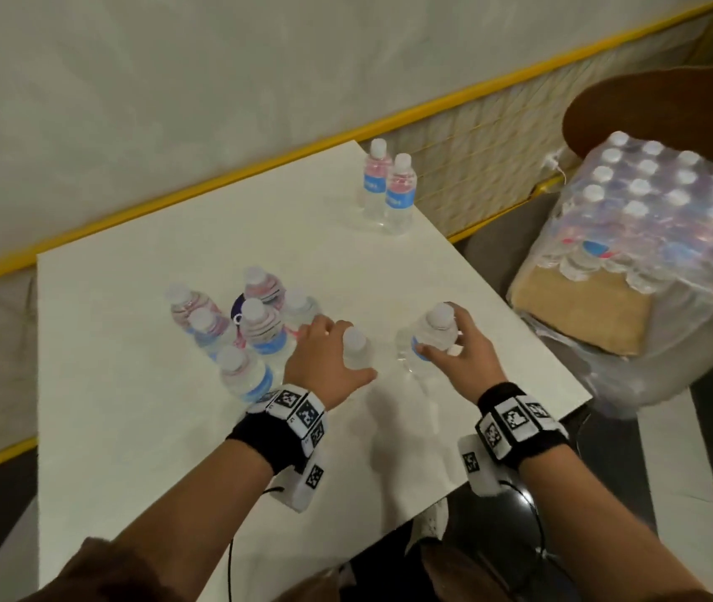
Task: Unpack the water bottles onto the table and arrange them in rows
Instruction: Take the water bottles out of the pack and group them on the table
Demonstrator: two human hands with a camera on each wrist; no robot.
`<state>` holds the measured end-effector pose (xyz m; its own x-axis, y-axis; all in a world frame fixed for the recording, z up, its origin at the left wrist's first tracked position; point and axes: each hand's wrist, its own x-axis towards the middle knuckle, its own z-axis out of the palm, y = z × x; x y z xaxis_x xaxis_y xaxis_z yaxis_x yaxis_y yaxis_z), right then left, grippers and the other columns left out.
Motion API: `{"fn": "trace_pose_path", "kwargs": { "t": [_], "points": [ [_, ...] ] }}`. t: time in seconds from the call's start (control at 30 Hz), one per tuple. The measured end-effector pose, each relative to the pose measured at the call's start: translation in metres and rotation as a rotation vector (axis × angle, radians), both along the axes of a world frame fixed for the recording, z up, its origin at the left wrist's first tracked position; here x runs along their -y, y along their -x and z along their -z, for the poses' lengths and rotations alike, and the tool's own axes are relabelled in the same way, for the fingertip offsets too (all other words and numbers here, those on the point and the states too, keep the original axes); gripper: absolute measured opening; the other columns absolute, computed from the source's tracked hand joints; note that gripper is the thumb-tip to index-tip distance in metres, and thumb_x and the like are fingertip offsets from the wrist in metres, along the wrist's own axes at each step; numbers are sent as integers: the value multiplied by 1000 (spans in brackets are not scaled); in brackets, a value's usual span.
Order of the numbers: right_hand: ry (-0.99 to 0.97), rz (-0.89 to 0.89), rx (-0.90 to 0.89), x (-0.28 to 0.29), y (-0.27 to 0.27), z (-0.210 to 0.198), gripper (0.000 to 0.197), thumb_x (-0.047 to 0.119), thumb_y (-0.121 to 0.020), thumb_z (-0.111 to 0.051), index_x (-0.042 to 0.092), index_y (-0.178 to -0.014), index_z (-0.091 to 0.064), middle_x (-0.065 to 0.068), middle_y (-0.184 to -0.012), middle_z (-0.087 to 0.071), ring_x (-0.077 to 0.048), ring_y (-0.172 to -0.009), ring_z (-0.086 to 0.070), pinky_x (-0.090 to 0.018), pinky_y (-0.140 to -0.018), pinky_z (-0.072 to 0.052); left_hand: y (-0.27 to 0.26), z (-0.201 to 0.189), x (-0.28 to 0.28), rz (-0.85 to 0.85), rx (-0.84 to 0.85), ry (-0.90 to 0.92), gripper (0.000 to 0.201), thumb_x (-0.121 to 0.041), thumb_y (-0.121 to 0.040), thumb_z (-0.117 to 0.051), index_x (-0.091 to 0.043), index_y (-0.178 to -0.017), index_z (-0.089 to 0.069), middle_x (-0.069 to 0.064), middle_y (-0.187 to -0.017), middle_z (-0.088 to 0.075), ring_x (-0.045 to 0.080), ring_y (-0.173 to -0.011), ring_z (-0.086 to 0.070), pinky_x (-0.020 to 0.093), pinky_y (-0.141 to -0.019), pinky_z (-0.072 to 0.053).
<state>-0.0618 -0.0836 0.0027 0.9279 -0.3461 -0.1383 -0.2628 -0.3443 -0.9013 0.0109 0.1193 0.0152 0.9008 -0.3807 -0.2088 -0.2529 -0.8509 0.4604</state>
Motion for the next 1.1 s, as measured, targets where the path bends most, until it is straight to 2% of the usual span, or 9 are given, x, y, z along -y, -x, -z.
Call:
{"fn": "trace_pose_path", "kwargs": {
  "t": [0.13, 0.23, 0.37, 0.47, 0.57, 0.67, 0.83, 0.93, 1.1],
  "points": [
    [-88, -56, 6, -61, -4, -2, 56, 21, -76, -77, 32, -120, -43, 13, -109, -54, -10, -99, -53, -23, -84, -43, 4, -11, -34, 22, 288, -30, 64, -49, -68, -75, -22, -122, -52, 3, -118, -44, 26, -111, -39, 34, -77, -46],
    [-167, -90, -67, -90, -10, 5, 69, 18, -77, -76, 24, -133, -35, 11, -116, -48, -10, -105, -49, -22, -87, -39, 1, -17, -56, 103, 505, -63, 62, -30, -57, -82, -18, -114, -60, 9, -111, -51, 31, -99, -47, 38, -74, -50],
    [-287, -78, -202, -106, -17, 23, 82, 21, -76, -77, 32, -141, -27, 12, -123, -44, -18, -119, -48, -37, -93, -48, -14, -26, -87, 108, 592, -63, 74, -48, -60, -75, -24, -127, -53, 15, -135, -42, 36, -123, -37, 51, -100, -36],
    [-351, -112, -283, -114, -23, 27, 82, 28, -74, -78, 41, -138, -29, 12, -126, -45, -21, -116, -49, -45, -84, -54, -32, -31, -111, 10, 420, -172, 90, -67, -62, -68, -38, -140, -35, 13, -154, -15, 40, -142, -9, 62, -110, -15],
    [-329, -175, -282, -129, -29, 28, 80, 27, -75, -78, 36, -138, -29, 9, -127, -48, -22, -117, -51, -44, -88, -52, -47, -27, -126, -37, 125, -214, 105, -67, -64, -69, -45, -146, -8, 5, -158, 7, 32, -144, 14, 57, -114, -6],
    [-297, -195, -260, -143, -33, 31, 82, 25, -74, -78, 28, -140, -29, 5, -135, -48, -21, -123, -49, -41, -98, -46, -57, -22, -138, -3, 82, -89, 109, -50, -66, -78, -41, -148, -7, 8, -158, 6, 32, -145, 13, 50, -118, -2],
    [-209, -254, -270, -167, -39, 34, 89, 34, -67, -81, 26, -140, -31, 3, -136, -49, -22, -122, -51, -43, -100, -46, -61, -18, -149, 19, 46, -60, 113, -26, -65, -80, -42, -148, -5, 1, -158, 8, 29, -145, 12, 49, -117, -7],
    [-205, -290, -262, -180, -42, 39, 93, 30, -66, -83, 22, -141, -28, 0, -141, -45, -22, -127, -47, -44, -108, -38, -63, -14, -158, 27, 72, -74, 113, -27, -64, -79, -42, -148, -4, 1, -158, 5, 28, -146, 9, 49, -118, -9],
    [-186, -301, -329, -180, -41, 46, 104, 17, -68, -82, 16, -147, -14, -7, -146, -38, -26, -133, -41, -40, -108, -37, -50, -33, -156, 109, 122, -242, 107, -37, -67, -71, -41, -148, 0, -1, -158, 10, 25, -145, 14, 53, -117, -5]
  ]
}}
